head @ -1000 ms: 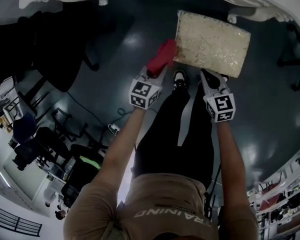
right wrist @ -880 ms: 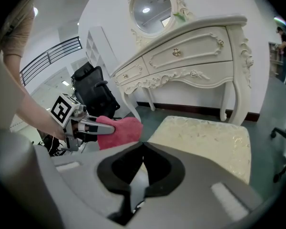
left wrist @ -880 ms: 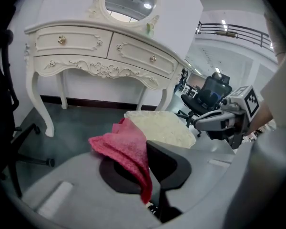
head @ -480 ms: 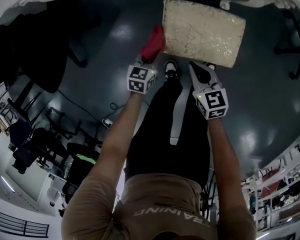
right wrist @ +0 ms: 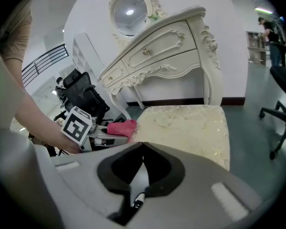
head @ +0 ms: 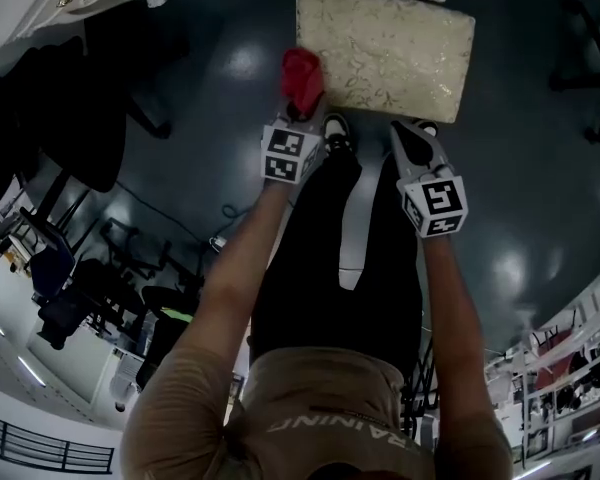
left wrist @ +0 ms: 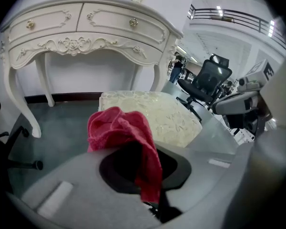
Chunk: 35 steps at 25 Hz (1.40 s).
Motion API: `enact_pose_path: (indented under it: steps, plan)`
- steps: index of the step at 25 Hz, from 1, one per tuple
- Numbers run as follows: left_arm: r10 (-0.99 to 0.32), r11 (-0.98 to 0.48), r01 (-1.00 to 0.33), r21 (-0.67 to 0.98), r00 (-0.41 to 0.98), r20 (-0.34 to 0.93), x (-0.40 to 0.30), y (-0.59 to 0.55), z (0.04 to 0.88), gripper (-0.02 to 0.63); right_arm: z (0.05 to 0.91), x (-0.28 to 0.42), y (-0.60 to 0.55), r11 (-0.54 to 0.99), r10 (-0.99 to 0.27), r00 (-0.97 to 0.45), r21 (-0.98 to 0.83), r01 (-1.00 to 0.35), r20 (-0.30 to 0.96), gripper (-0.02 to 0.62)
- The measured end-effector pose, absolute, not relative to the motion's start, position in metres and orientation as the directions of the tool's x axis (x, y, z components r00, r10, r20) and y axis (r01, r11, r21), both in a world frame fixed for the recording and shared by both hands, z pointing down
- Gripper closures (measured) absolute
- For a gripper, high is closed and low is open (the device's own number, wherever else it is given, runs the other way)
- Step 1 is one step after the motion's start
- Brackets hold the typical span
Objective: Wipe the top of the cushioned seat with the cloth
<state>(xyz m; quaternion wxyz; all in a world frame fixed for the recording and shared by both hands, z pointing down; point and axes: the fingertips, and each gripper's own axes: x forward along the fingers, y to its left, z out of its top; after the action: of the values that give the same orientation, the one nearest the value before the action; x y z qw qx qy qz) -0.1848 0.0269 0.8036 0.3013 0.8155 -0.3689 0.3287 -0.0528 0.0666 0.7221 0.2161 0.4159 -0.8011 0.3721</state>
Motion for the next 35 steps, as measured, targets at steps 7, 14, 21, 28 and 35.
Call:
enact_pose_path:
  steps: [7, 14, 21, 28, 35]
  plan:
    - [-0.349, -0.589, -0.760, 0.275, 0.546, 0.762, -0.122, 0.037, 0.797, 0.568, 0.718, -0.016, 0.068, 0.381, -0.507, -0.573, -0.428, -0.819, 0.644, 0.594]
    - [-0.327, -0.613, -0.732, 0.297, 0.577, 0.748, -0.037, 0.049, 0.801, 0.568, 0.720, 0.038, 0.071, 0.352, -0.528, -0.552, -0.426, -0.834, 0.645, 0.594]
    - [-0.327, -0.653, -0.705, 0.275, 0.591, 0.737, 0.028, 0.056, 0.803, 0.568, 0.728, 0.097, 0.082, 0.286, -0.560, -0.512, -0.429, -0.857, 0.651, 0.594]
    - [-0.299, -0.662, -0.683, 0.309, 0.618, 0.727, 0.084, 0.065, 0.804, 0.568, 0.734, 0.143, 0.089, 0.250, -0.574, -0.491, -0.431, -0.867, 0.655, 0.594]
    - [-0.225, -0.700, -0.625, 0.345, 0.652, 0.724, 0.137, 0.077, 0.810, 0.568, 0.735, 0.177, 0.086, 0.236, -0.588, -0.477, -0.425, -0.874, 0.653, 0.594]
